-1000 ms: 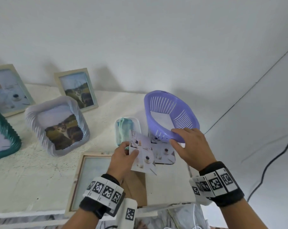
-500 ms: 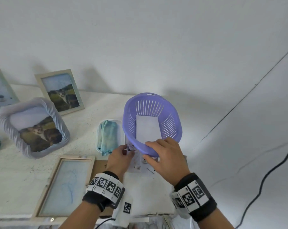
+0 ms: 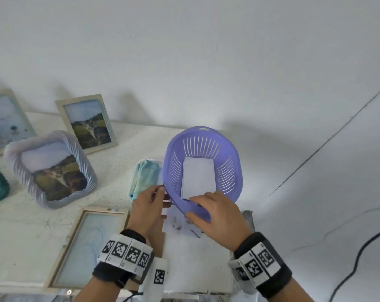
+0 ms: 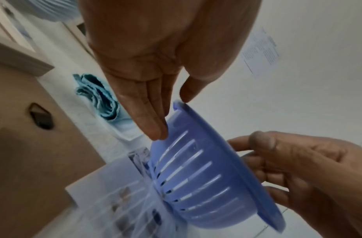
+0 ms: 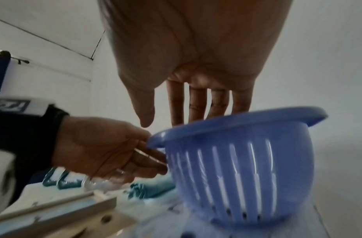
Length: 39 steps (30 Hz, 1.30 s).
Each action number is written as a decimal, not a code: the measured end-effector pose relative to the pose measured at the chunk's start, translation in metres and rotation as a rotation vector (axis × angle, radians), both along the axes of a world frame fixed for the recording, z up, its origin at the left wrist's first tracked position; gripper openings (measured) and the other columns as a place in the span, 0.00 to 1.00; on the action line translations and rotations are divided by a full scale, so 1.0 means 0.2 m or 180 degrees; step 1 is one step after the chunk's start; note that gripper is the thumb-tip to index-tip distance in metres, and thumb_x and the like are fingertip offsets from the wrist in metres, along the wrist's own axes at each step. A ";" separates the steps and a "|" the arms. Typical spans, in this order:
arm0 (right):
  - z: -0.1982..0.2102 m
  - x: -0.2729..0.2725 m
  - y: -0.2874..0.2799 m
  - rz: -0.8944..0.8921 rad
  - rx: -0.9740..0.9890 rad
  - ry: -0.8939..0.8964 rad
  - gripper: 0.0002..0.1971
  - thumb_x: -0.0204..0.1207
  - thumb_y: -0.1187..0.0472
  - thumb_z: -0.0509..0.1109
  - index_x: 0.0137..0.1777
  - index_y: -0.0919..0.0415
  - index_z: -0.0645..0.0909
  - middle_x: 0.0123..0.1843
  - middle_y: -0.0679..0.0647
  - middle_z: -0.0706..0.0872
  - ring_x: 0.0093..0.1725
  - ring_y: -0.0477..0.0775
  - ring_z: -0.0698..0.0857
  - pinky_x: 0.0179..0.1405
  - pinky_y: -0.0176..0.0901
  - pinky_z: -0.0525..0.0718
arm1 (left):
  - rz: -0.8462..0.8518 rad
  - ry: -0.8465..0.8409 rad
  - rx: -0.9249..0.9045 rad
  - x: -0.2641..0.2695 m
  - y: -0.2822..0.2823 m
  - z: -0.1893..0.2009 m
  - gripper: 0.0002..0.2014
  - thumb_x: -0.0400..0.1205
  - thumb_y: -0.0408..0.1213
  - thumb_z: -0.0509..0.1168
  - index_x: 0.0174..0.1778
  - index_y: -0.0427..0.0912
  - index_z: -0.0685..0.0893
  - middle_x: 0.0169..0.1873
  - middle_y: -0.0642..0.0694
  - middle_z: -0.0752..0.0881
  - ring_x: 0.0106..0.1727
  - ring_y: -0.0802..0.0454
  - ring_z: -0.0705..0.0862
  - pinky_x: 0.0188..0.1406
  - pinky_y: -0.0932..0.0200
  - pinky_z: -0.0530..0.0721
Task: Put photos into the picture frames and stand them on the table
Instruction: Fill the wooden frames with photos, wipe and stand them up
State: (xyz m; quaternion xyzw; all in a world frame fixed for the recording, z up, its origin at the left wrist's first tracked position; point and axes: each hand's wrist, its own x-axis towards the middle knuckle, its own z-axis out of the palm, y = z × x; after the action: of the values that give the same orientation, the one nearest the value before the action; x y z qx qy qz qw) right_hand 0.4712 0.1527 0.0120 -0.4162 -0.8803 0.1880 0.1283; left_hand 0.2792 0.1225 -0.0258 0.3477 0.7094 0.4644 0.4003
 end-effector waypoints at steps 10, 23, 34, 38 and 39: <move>0.29 -0.22 0.65 -0.0167 -0.0222 -0.1442 0.23 0.79 0.46 0.67 0.71 0.56 0.76 0.66 0.54 0.83 0.63 0.58 0.82 0.60 0.49 0.80 | -0.0156 -0.0746 0.0229 -0.04 0.04 0.05 0.19 0.83 0.36 0.70 0.70 0.46 0.77 0.38 0.41 0.92 0.38 0.53 0.91 0.31 0.60 0.87; -0.07 -0.51 0.90 -0.0001 0.0067 -0.2969 0.33 0.58 0.48 0.85 0.62 0.59 0.80 0.52 0.57 0.85 0.51 0.62 0.85 0.48 0.54 0.88 | -0.0311 -0.0644 0.0267 -0.07 0.05 0.03 0.18 0.82 0.37 0.71 0.68 0.49 0.78 0.33 0.47 0.89 0.35 0.57 0.88 0.33 0.55 0.89; 0.30 -0.49 0.82 -0.0568 -0.0187 -0.1621 0.15 0.81 0.66 0.59 0.65 0.54 0.74 0.60 0.57 0.82 0.49 0.60 0.81 0.48 0.48 0.81 | -0.0285 0.0233 0.0466 -0.16 0.05 0.06 0.17 0.82 0.46 0.70 0.66 0.50 0.81 0.50 0.55 0.86 0.49 0.64 0.85 0.49 0.56 0.89; 0.55 -0.45 0.68 -0.0719 0.0200 -0.0737 0.13 0.81 0.66 0.57 0.62 0.54 0.75 0.56 0.55 0.82 0.49 0.59 0.80 0.45 0.47 0.77 | -0.0266 0.0452 0.0919 -0.26 0.03 0.14 0.12 0.83 0.43 0.69 0.62 0.51 0.84 0.55 0.56 0.86 0.53 0.65 0.84 0.50 0.74 0.80; 0.60 -0.45 0.63 -0.0693 0.0382 -0.0594 0.13 0.81 0.65 0.58 0.63 0.54 0.75 0.54 0.56 0.83 0.51 0.60 0.80 0.48 0.49 0.78 | -0.0285 0.0465 0.1013 -0.29 0.02 0.17 0.12 0.83 0.42 0.69 0.62 0.50 0.84 0.55 0.56 0.86 0.54 0.65 0.84 0.49 0.77 0.78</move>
State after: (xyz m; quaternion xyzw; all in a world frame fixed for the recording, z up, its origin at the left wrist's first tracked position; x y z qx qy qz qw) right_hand 0.3802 0.2778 0.1330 -0.5165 -0.8477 0.0806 0.0901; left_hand 0.2204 0.1273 0.0080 0.4707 0.6379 0.5260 0.3080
